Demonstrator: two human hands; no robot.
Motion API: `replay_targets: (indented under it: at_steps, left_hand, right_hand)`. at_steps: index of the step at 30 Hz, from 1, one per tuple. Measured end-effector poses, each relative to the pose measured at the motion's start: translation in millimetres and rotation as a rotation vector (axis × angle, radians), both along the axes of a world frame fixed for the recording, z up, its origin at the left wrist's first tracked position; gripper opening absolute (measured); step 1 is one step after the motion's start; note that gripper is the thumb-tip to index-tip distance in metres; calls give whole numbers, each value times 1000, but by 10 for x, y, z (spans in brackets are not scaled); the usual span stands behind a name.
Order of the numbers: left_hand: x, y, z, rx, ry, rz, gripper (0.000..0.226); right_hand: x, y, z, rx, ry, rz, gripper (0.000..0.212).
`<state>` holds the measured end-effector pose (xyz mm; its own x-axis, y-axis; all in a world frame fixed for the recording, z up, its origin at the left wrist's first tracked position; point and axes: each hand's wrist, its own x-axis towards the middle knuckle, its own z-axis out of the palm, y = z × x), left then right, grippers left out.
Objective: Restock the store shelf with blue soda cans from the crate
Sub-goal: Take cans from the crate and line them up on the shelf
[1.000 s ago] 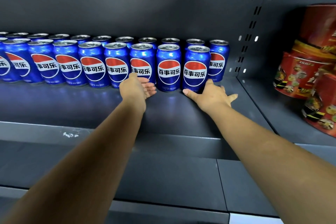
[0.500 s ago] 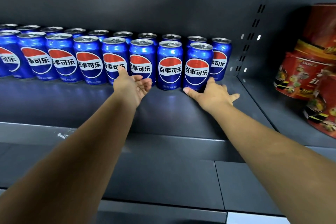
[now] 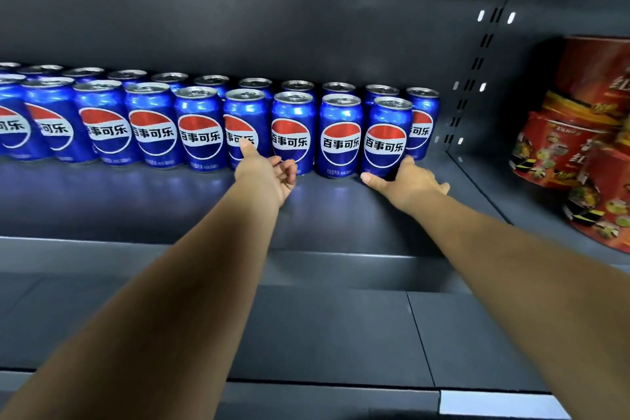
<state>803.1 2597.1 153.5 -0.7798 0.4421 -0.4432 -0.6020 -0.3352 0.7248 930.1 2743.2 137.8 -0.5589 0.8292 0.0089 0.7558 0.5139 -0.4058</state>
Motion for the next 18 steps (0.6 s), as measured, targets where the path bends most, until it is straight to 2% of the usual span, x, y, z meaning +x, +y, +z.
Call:
replay_targets:
  at_steps: [3,5,9,11,18]
  left_hand:
    - [-7,-236,-14,46,-35,-52,63]
    - [8,-450,-39,43,-22,-77,64]
    - [78,-936,-7,73,21,-123,56]
    - [123,-1170,64,27,64,-175,51]
    - [369,-1919,233,-150,244,-375,41]
  right_hand:
    - [18,-147,43,-77,54,-37,112]
    - [52,-274,79,-118,107,-73,115]
    - [198,-751,166,-124,159,-82,91]
    - [259,-1055,196,-109,146,-71,81]
    - [324,-2265,246,-10,147,50,76]
